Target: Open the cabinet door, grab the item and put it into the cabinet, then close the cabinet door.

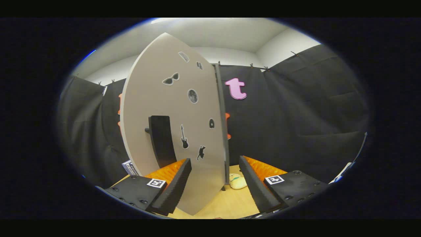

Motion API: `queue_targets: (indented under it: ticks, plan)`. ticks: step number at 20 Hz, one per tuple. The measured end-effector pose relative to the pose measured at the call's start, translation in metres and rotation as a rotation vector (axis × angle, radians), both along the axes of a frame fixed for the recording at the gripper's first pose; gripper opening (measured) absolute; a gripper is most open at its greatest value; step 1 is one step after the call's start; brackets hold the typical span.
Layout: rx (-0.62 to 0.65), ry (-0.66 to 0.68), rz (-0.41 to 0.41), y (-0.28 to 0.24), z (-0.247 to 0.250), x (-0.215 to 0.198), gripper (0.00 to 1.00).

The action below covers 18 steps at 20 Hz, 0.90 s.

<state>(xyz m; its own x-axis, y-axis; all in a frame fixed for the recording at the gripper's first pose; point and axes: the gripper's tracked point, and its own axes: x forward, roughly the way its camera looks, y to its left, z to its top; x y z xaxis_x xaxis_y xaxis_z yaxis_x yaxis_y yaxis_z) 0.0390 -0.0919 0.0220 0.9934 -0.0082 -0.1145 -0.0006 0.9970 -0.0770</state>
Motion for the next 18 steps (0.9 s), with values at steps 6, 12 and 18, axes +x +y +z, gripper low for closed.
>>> queue_targets:
  ticks: [6, 12, 18]
  plan:
    - [0.092, 0.101, 0.15, 0.054, -0.032, 0.036, 0.96]
    - [0.089, 0.12, 0.217, 0.066, -0.029, 0.036, 0.96]
    - [0.058, 0.118, 0.289, 0.087, -0.028, 0.047, 0.96]
